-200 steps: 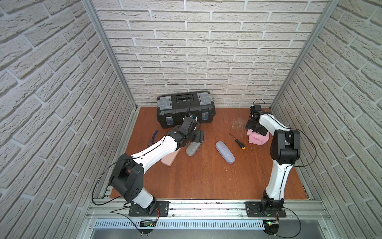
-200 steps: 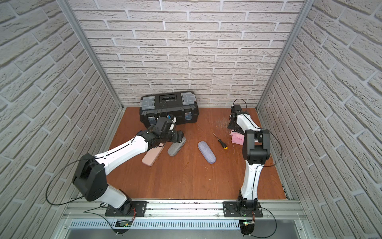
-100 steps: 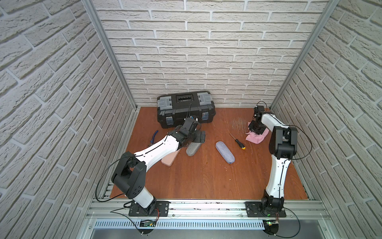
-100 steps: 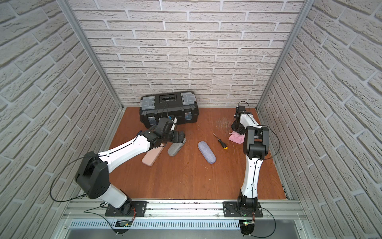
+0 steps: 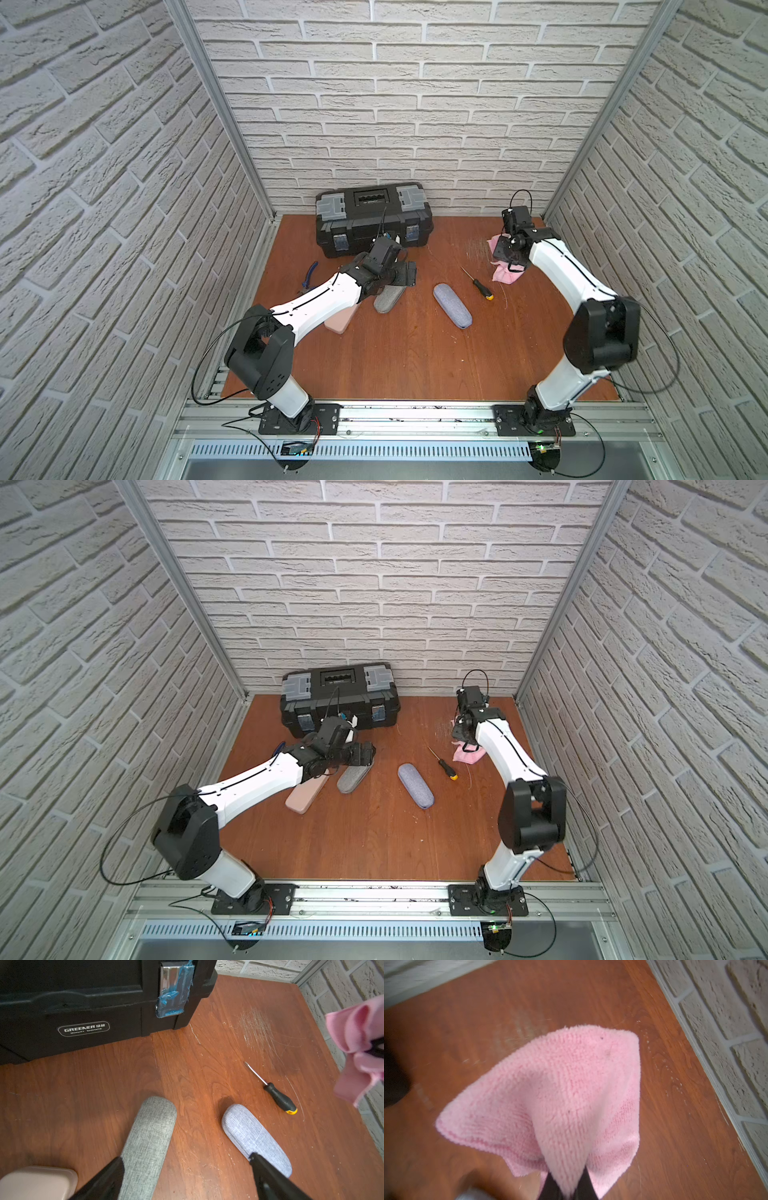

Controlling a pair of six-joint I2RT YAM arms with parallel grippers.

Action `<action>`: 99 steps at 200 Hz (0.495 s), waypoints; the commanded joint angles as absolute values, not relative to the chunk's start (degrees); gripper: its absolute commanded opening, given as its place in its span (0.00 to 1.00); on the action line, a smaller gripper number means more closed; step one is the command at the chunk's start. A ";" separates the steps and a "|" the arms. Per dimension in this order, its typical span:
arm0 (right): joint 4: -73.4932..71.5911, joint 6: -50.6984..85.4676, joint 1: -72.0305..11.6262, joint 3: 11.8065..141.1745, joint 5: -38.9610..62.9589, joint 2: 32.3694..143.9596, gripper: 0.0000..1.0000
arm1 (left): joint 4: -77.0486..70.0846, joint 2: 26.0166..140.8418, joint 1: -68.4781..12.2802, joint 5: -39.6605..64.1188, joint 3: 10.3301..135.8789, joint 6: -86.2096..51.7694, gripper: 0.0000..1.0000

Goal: Wipe the eyeglass case
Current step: Adjust the eyeglass case at the center of the board.

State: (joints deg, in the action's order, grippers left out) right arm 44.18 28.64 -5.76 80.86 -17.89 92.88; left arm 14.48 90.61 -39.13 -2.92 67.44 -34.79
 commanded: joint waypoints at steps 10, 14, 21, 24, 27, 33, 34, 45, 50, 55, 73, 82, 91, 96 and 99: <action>47.20 24.24 -10.69 71.55 -11.76 85.14 0.03 | 10.16 90.94 -41.88 -3.17 66.72 -37.38 0.96; 47.05 23.18 -11.07 70.84 -9.29 84.15 0.03 | 9.84 91.15 -42.14 -3.27 66.56 -37.71 0.96; 47.35 22.18 -11.66 69.95 -5.18 83.01 0.03 | 9.19 91.29 -42.48 -3.17 66.30 -38.37 0.96; 48.27 22.24 -11.85 69.88 -4.51 82.76 0.03 | 8.93 91.40 -42.58 -2.93 66.21 -38.67 0.96; 49.61 22.49 -12.01 69.98 -4.59 82.69 0.03 | 8.62 91.55 -42.61 -2.97 66.11 -38.92 0.96; 52.99 23.26 -12.11 70.65 -5.77 82.77 0.03 | 8.23 91.73 -42.70 -2.50 66.02 -39.43 0.95; 53.43 23.36 -12.12 70.70 -6.05 82.78 0.03 | 8.20 91.79 -42.71 -2.48 66.01 -39.49 0.95; 56.76 24.11 -12.13 69.57 -8.79 82.45 0.03 | 7.44 92.10 -42.87 -1.78 65.88 -40.55 0.94; 56.67 24.29 -12.05 68.17 -9.48 82.00 0.03 | 6.88 92.28 -42.97 -1.36 65.71 -41.08 0.94; 55.42 24.26 -12.04 66.58 -9.06 81.85 0.02 | 6.22 92.65 -43.14 -0.82 65.62 -41.69 0.93; 51.34 23.97 -12.21 64.46 -4.60 83.61 0.03 | 4.50 93.94 -44.48 -0.05 65.56 -43.56 0.92; 50.06 23.99 -12.39 65.18 -5.00 85.59 0.03 | 4.39 94.81 -45.18 0.41 66.01 -44.23 0.92; 48.60 23.82 -12.39 66.14 -5.01 87.66 0.03 | 4.59 95.58 -45.71 0.85 66.34 -45.01 0.92; 47.92 23.58 -12.55 66.77 -4.76 89.04 0.03 | 4.70 95.90 -45.93 1.07 66.36 -45.52 0.92; 47.73 23.42 -12.64 67.12 -4.60 89.78 0.03 | 4.74 96.03 -46.04 1.24 66.31 -45.91 0.92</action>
State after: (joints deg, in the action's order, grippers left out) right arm 52.29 24.58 -12.01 65.06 -6.37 85.60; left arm 7.57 94.21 -44.38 -0.71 66.54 -42.61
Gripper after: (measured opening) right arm 0.071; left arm 0.925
